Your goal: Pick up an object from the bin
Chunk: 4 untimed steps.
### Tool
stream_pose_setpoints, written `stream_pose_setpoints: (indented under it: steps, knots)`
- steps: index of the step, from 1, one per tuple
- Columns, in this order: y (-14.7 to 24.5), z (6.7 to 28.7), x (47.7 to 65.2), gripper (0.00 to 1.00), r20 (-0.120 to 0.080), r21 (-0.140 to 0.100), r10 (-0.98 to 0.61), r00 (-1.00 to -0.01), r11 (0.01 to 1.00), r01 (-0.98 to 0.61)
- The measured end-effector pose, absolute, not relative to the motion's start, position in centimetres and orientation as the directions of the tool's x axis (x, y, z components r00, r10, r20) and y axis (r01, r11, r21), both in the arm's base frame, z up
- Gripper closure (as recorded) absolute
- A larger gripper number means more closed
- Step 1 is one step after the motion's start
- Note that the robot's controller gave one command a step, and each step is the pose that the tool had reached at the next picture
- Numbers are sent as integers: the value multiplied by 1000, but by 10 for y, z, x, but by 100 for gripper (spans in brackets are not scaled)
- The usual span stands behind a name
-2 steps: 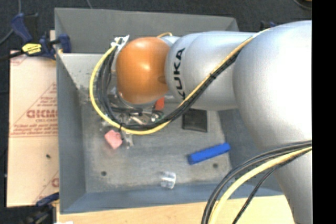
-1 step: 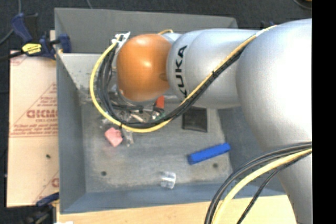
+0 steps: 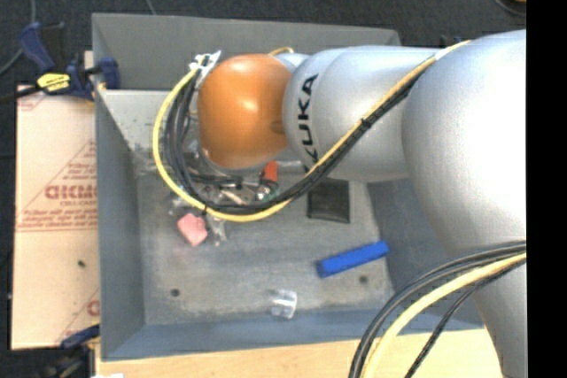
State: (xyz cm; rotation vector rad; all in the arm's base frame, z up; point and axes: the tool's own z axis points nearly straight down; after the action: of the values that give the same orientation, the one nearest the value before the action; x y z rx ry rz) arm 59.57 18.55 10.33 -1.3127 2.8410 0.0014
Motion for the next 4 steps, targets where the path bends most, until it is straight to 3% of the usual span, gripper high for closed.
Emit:
stream_pose_setpoints:
  steps: [4]
  knots:
    - [185,146,597,100,-16,-7,-758,-652,652,-758]
